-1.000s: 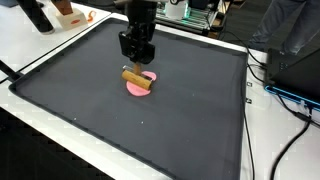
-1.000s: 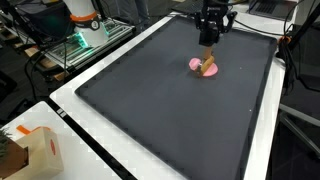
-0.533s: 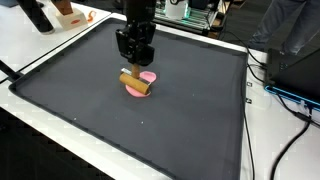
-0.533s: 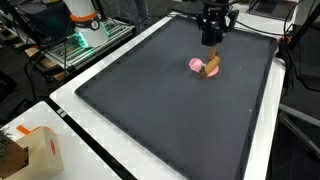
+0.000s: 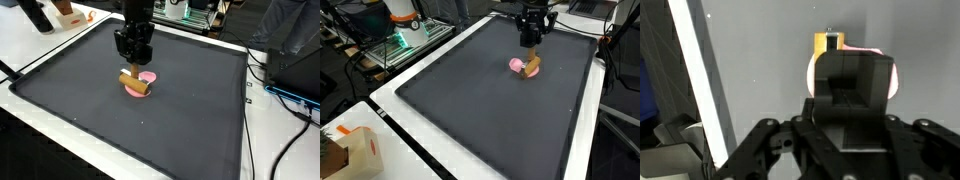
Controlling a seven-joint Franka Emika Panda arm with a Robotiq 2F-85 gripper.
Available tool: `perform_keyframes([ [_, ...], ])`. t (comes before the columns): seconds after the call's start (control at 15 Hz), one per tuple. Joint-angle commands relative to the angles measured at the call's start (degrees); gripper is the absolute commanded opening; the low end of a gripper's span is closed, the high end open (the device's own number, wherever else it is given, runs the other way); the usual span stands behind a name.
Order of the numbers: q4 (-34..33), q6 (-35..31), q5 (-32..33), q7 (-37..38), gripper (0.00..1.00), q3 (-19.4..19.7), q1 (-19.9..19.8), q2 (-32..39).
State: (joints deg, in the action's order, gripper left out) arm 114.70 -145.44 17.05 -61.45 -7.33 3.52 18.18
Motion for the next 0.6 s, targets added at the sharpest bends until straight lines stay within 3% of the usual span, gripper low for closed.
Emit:
perform_keyframes([
  [0.0, -0.6, 8.8, -2.8, -4.5, 0.24, -1.2, -0.8, 1.3],
  [0.27, -3.2, 18.2, -2.9, -6.5, 0.24, -1.0, -0.1, 1.6],
  [0.53, -3.5, 16.6, -3.3, -6.2, 0.24, -1.1, -0.2, 1.5],
])
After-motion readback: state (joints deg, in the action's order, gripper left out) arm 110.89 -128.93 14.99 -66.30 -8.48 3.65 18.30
